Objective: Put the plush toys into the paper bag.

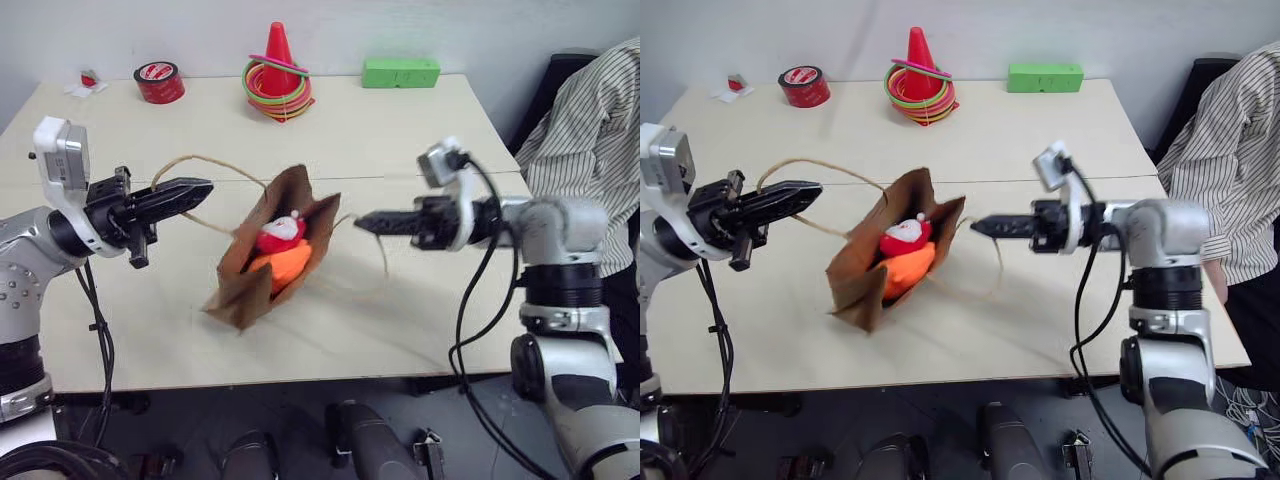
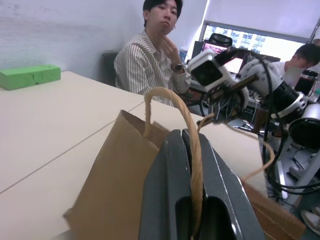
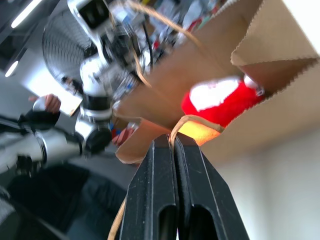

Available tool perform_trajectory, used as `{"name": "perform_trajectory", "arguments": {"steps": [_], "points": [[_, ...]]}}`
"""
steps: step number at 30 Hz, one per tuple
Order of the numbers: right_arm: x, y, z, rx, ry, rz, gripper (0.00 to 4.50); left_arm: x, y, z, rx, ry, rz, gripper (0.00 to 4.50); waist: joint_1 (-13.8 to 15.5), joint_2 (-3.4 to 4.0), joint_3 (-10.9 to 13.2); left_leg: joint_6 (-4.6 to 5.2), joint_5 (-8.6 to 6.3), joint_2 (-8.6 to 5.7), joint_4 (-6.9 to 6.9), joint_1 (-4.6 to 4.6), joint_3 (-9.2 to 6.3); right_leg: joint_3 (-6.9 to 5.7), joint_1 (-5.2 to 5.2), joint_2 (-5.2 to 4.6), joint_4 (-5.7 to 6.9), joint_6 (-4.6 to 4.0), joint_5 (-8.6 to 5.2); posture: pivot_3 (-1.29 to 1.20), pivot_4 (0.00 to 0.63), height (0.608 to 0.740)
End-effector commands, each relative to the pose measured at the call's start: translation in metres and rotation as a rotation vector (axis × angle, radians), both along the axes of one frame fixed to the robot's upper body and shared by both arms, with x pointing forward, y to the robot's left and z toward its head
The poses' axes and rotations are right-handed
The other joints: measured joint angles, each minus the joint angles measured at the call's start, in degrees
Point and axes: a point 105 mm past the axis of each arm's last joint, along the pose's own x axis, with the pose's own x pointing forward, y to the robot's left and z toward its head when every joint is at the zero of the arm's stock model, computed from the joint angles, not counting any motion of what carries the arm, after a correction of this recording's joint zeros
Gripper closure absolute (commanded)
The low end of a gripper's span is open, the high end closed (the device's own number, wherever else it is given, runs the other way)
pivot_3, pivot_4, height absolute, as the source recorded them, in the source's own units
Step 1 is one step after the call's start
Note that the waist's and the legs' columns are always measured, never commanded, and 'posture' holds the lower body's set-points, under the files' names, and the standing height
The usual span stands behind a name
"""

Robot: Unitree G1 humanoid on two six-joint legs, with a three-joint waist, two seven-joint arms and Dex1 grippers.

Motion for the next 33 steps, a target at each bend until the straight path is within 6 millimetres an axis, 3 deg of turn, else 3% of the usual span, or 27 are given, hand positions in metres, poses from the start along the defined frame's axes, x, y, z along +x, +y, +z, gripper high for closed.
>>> {"name": "perform_trajectory", "arguments": {"steps": [1, 7, 9, 12, 15, 19, 22, 25, 29, 33], "points": [[0.005, -0.005, 0.023, 0.035, -0.043, -0.045, 4.45, 0.011, -0.002, 0.005, 0.015, -0.085, 0.062, 4.5, -0.02, 0.0, 0.0, 0.0, 0.0, -0.02, 0.0, -0.02, 0.0, -0.02, 0.0, 0.02, -0.02, 0.0, 0.0, 0.0, 0.15, 0.74], [0.015, -0.003, 0.019, 0.069, -0.06, -0.1, 4.45, 0.016, -0.013, -0.002, 0.02, -0.099, 0.05, 4.5, -0.06, -0.01, 0.0, 0.03, -0.01, 0.06, -0.07, -0.1, 0.01, -0.01, -0.02, 0.0, -0.21, 0.06, 0.03, 0.0, 0.15, 0.74], [0.008, -0.005, 0.029, 0.115, -0.089, -0.069, 4.1, 0.016, -0.01, 0.0, 0.008, -0.096, 0.065, 4.5, -0.09, 0.01, 0.01, 0.04, -0.01, 0.09, -0.08, -0.1, 0.05, 0.0, -0.04, 0.01, -0.21, 0.07, 0.04, 0.0, 0.15, 0.74], [0.006, -0.016, 0.038, 0.133, -0.138, -0.091, 3.29, 0.009, -0.003, 0.004, 0.023, -0.088, 0.072, 3.94, -0.01, 0.01, 0.01, 0.03, -0.01, 0.11, -0.08, -0.1, 0.04, -0.03, -0.04, 0.01, -0.21, 0.07, 0.04, 0.0, 0.15, 0.74], [0.0, -0.035, 0.044, 0.141, -0.137, -0.101, 2.24, -0.001, 0.005, 0.002, 0.073, -0.067, 0.07, 3.03, 0.0, 0.01, 0.01, 0.05, -0.02, 0.1, -0.08, -0.11, 0.04, -0.01, -0.03, 0.0, -0.25, 0.08, 0.05, 0.0, 0.15, 0.74], [-0.004, -0.065, 0.037, 0.1, -0.141, -0.156, 0.81, -0.015, 0.021, -0.005, 0.149, -0.039, 0.095, 1.75, 0.21, 0.01, 0.01, 0.07, -0.04, 0.1, -0.21, -0.1, 0.04, -0.03, -0.02, 0.01, -0.43, 0.09, 0.04, 0.0, 0.15, 0.74], [-0.005, -0.083, 0.026, 0.079, -0.155, -0.216, 0.0, -0.024, 0.034, -0.007, 0.183, -0.041, 0.124, 0.94, 0.21, 0.02, 0.01, 0.08, -0.04, 0.09, -0.23, -0.1, 0.05, -0.02, 0.0, 0.01, -0.47, 0.1, 0.04, 0.0, 0.15, 0.74], [-0.007, -0.089, 0.002, -0.001, -0.179, -0.244, 0.0, -0.03, 0.044, -0.011, 0.207, -0.042, 0.149, 0.05, 0.23, 0.02, 0.01, 0.08, -0.04, 0.1, -0.25, -0.08, 0.06, -0.02, 0.0, 0.02, -0.49, 0.12, 0.06, 0.0, 0.15, 0.74], [-0.012, -0.084, -0.036, -0.091, -0.18, -0.238, 0.0, -0.03, 0.051, -0.01, 0.182, -0.03, 0.18, 0.02, 0.42, 0.02, 0.02, 0.09, -0.04, 0.09, -0.25, -0.06, 0.05, -0.01, 0.03, 0.01, -0.5, 0.15, 0.07, 0.0, 0.15, 0.74], [-0.016, -0.067, -0.057, -0.138, -0.291, -0.224, 0.0, -0.033, 0.058, -0.031, 0.267, 0.054, 0.214, 0.02, 0.18, 0.09, 0.06, 0.09, -0.04, 0.09, -0.25, -0.01, 0.14, 0.08, 0.03, 0.0, -0.47, 0.19, 0.1, 0.0, 0.15, 0.74]]}}
